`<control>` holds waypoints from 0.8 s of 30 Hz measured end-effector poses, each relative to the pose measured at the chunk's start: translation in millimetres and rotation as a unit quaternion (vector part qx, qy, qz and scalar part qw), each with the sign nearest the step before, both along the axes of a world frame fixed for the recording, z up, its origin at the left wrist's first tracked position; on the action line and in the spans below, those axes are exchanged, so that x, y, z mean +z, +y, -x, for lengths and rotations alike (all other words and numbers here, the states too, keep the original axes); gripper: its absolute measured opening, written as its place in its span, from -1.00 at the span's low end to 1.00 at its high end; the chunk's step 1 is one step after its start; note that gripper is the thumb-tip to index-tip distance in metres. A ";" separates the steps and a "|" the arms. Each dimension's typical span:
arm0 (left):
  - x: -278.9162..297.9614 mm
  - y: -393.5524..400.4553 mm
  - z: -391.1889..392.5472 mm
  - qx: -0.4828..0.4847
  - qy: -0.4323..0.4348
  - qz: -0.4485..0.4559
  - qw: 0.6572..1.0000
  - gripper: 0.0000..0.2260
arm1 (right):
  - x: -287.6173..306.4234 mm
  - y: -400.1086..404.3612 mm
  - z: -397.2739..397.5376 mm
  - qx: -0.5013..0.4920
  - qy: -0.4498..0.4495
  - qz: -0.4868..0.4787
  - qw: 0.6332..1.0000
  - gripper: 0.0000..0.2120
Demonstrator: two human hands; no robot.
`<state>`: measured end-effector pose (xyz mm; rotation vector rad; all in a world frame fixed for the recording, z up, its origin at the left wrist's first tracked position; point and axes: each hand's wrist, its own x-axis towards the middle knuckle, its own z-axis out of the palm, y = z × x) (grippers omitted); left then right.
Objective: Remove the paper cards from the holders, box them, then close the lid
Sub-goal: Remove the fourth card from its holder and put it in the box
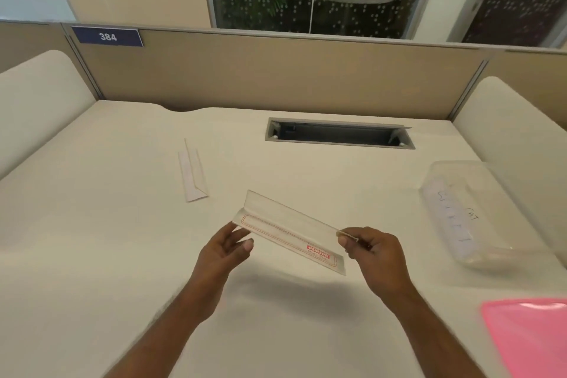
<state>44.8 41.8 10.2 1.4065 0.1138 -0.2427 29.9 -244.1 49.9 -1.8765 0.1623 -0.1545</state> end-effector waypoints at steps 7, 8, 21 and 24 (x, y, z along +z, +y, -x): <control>6.0 -58.7 3.8 0.001 0.051 0.100 0.994 -0.31 | -2.4 -5.7 7.2 -0.004 0.045 -0.078 0.996 -0.84; 9.2 -60.7 0.6 0.013 0.047 0.117 0.992 -0.40 | -1.7 -7.5 6.9 0.004 0.053 -0.080 0.995 -0.84; 15.6 -60.9 -26.5 0.156 0.197 0.167 0.953 -0.47 | 4.6 -11.0 -2.2 0.049 0.087 -0.128 0.987 -0.85; 20.6 -62.7 -31.1 0.180 0.229 0.186 0.938 -0.46 | 10.5 -12.6 -5.0 0.065 0.073 -0.145 0.985 -0.67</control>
